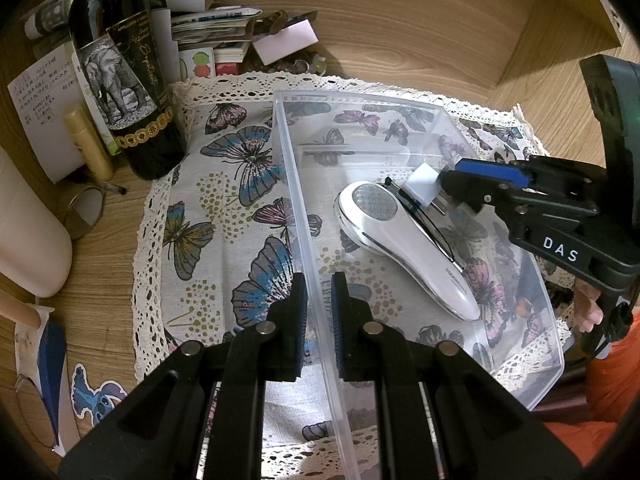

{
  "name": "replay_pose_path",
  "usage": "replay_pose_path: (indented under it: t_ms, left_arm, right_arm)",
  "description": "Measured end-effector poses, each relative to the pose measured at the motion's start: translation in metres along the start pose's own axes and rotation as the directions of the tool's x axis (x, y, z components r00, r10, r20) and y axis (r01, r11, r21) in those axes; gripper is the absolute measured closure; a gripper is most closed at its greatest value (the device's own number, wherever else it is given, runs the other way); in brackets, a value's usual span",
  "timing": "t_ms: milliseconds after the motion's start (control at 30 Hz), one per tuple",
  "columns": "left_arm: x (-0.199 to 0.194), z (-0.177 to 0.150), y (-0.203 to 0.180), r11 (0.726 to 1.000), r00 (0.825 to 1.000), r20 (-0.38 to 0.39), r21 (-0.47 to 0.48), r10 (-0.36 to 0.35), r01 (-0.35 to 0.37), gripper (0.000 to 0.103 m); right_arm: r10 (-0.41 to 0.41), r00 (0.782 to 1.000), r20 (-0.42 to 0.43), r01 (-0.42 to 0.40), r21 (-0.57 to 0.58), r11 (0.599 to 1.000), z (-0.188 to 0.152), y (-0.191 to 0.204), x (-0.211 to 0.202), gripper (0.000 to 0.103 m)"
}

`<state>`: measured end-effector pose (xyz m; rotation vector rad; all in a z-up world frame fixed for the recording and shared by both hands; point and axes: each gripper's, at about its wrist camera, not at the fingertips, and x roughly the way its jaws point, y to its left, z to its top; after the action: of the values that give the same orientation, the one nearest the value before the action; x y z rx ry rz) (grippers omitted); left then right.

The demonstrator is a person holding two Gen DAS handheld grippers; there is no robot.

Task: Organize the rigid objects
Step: 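Place the black plug into the box beside the device, release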

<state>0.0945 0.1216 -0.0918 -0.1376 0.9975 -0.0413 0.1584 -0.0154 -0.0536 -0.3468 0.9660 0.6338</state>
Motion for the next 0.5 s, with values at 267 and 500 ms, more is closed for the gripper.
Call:
replay_pose_path:
  t_ms: [267,500]
  left_arm:
    - [0.000,0.000,0.000,1.000,1.000,0.000,0.001,0.001,-0.001,0.092]
    - [0.000,0.000,-0.001,1.000,1.000,0.001,0.002,0.001,-0.001,0.092]
  right_arm:
    - [-0.014,0.999,0.035,0.014,0.013,1.000,-0.001,-0.006,-0.017,0.078]
    - [-0.093,0.991,0.099,0.088,0.060,0.994,-0.005,-0.026,-0.049,0.060]
